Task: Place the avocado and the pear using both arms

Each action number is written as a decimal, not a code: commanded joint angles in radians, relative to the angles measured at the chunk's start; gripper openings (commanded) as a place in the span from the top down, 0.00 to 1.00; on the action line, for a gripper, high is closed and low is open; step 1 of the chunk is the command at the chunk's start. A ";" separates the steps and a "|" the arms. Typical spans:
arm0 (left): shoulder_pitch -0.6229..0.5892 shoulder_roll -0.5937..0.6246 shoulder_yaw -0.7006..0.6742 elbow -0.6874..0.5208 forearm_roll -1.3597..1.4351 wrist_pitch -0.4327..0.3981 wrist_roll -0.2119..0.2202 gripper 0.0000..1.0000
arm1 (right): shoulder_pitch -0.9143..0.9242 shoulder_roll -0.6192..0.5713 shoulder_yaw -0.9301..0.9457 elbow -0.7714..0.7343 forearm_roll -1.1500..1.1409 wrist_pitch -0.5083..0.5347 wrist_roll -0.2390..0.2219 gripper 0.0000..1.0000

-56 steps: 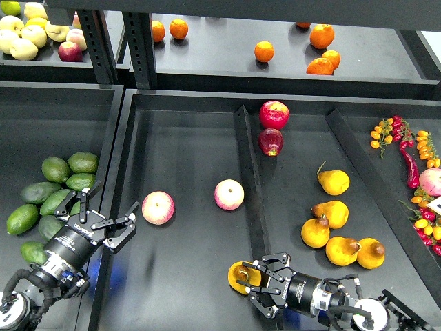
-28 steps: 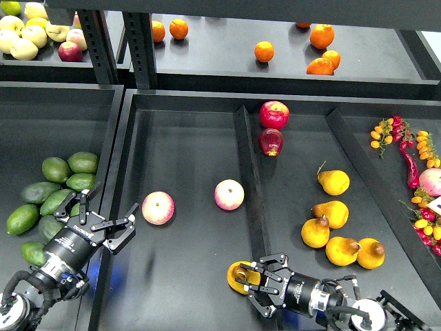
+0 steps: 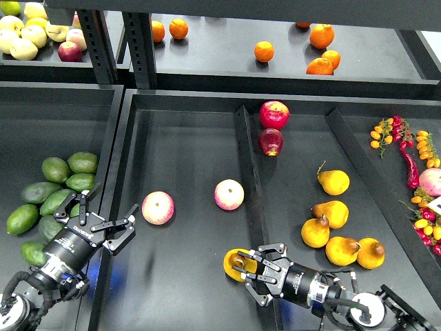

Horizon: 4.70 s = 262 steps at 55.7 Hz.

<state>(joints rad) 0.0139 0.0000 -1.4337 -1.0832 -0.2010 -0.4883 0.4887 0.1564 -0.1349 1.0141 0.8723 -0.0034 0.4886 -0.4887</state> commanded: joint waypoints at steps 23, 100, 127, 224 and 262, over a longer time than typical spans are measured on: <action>0.017 0.000 0.002 -0.004 0.000 0.000 0.000 0.01 | -0.054 -0.299 0.075 0.211 0.140 -0.021 0.000 0.93; 0.052 0.000 0.019 -0.012 0.000 0.000 0.000 0.01 | -0.169 -0.270 0.104 -0.118 0.105 0.000 0.000 0.48; 0.061 0.000 0.021 -0.011 0.000 0.000 0.000 0.01 | -0.227 -0.387 0.107 0.023 0.118 0.000 0.000 0.01; 0.077 0.000 0.056 -0.009 0.002 0.000 0.000 0.01 | -0.135 0.135 0.320 0.157 0.284 -0.075 0.000 0.00; 0.074 0.000 0.072 -0.020 -0.009 0.000 0.000 0.01 | -0.173 0.135 0.383 0.424 0.306 -0.116 0.000 0.00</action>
<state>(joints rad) 0.0889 0.0000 -1.3613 -1.0895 -0.2080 -0.4889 0.4887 -0.0181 0.0000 1.3944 1.2726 0.3005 0.4044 -0.4887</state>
